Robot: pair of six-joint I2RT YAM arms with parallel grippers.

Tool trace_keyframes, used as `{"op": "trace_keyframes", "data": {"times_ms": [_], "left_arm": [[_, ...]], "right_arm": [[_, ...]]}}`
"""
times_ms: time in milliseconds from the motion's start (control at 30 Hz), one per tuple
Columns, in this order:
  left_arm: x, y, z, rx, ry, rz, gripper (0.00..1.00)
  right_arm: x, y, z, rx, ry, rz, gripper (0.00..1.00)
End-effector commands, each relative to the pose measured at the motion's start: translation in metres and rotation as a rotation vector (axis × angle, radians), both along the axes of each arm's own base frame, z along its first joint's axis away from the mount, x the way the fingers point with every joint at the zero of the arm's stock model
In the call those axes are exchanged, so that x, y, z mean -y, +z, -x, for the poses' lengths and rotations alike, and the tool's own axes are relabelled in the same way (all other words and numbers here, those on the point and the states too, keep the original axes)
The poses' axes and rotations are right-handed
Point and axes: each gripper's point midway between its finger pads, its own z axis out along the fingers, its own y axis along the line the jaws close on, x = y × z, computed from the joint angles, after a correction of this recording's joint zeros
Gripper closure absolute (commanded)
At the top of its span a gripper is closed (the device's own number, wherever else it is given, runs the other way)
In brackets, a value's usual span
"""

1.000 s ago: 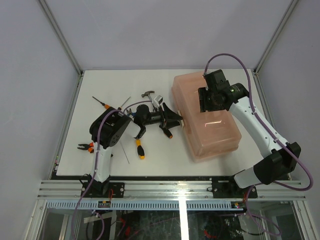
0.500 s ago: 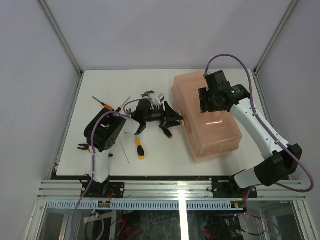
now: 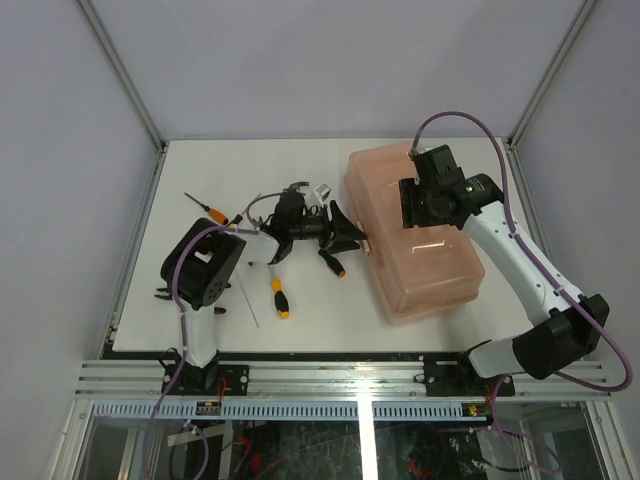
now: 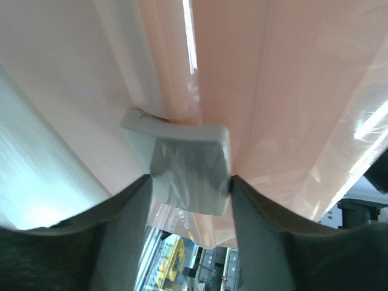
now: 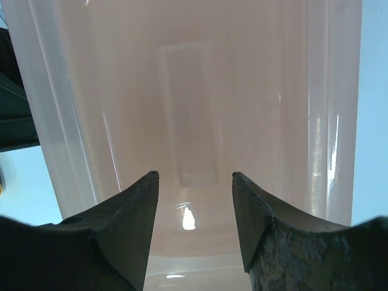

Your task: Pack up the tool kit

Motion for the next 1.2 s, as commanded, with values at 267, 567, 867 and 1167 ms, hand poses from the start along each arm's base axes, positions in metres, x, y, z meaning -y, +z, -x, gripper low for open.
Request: {"op": "trace_keyframes", "data": {"times_ms": [267,567,867,1167], "left_arm": [[0.006,-0.042,0.009,-0.004,-0.005,0.054,0.25],[0.01,0.011,-0.004,0.066,0.047,0.238,0.3],[0.006,0.034,-0.014,0.082,0.127,0.299,0.34],[0.0,0.025,-0.025,0.035,0.267,0.257,0.45]], "right_arm": [[0.022,-0.047,0.065,-0.29,0.009,0.104,0.42],[0.022,-0.045,0.064,-0.298,0.007,0.111,0.42],[0.023,-0.047,0.064,-0.314,0.009,0.125,0.42],[0.021,-0.05,0.059,-0.321,0.018,0.131,0.42]]}}
